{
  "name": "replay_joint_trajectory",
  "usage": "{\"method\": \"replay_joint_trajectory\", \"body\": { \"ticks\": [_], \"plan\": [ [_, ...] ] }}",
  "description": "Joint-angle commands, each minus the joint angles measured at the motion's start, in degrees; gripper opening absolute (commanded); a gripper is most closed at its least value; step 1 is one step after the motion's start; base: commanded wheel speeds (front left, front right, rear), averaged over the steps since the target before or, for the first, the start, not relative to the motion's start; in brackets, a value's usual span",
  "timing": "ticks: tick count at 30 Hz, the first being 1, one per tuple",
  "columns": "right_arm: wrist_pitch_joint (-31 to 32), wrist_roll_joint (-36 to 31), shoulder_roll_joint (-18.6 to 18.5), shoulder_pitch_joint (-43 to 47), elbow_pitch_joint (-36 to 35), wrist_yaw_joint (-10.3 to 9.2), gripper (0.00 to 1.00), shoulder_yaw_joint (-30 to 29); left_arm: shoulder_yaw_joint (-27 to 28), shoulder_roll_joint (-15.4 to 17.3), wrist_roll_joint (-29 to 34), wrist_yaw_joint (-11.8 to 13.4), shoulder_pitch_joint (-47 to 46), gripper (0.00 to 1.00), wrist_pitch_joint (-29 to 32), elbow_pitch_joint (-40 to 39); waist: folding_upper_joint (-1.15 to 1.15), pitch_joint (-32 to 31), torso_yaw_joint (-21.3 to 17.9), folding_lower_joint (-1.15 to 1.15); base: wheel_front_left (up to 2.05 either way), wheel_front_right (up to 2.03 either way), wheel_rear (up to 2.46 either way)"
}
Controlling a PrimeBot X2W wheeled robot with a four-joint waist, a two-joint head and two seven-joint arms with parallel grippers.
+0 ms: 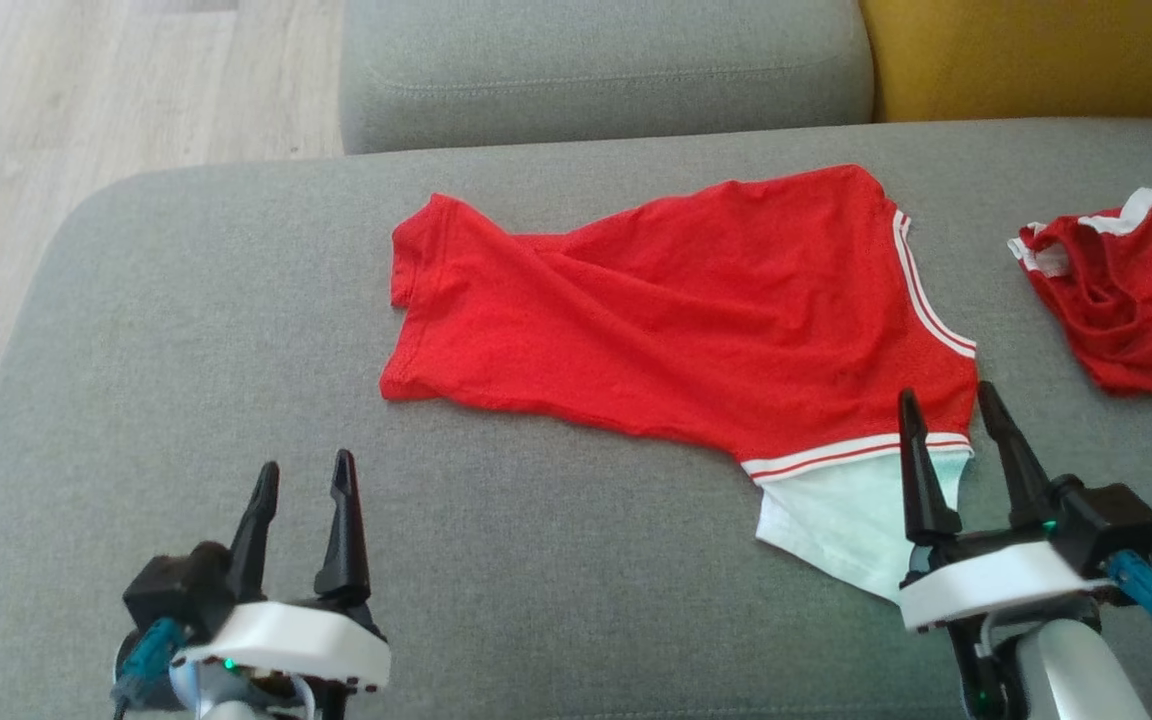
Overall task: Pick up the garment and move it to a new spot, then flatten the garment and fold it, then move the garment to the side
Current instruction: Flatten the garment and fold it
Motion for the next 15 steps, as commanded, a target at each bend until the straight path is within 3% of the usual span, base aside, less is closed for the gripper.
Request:
{"method": "replay_joint_trajectory", "body": {
  "ticks": [1,15],
  "plan": [
    [-1.0,0.4,-0.1,-1.6,-1.2,-0.05,1.0,1.7,2.0,-0.1,0.8,-0.1,-1.7,1.0,-0.7,-1.8,0.0,-0.2,0.1,0.0,0.0,0.0,0.0],
    [-1.4,0.6,-0.1,-1.9,1.0,-0.05,1.0,2.6,2.3,-1.0,2.2,-0.7,-0.7,1.0,-0.7,-1.0,0.0,-0.5,-0.3,0.0,0.0,0.0,0.0]
  ]
}}
